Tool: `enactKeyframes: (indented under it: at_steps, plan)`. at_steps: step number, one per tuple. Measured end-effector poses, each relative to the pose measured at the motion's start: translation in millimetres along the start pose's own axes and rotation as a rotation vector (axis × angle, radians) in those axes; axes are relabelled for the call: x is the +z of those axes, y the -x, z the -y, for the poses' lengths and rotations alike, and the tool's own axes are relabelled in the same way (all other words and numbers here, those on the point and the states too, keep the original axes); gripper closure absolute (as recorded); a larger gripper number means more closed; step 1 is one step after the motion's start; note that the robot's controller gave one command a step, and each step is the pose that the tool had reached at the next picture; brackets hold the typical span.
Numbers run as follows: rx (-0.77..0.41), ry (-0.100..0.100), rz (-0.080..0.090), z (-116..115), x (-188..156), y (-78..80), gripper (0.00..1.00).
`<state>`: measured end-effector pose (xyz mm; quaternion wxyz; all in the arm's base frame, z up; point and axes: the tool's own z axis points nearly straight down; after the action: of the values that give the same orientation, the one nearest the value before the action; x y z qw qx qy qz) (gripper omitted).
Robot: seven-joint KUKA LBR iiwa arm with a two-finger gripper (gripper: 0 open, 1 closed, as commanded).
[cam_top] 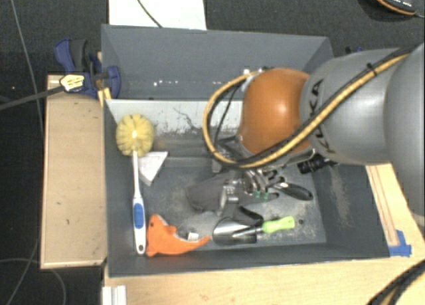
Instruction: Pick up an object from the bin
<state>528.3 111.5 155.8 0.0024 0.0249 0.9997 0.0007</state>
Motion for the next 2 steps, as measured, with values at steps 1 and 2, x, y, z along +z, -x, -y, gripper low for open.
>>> enactKeyframes:
  at_steps: [1,2]
  plan:
    - [0.247,-0.002,-0.009,35.9,27.6,-0.6,0.0]
    - [0.175,0.004,0.012,28.4,81.7,2.2,0.0]
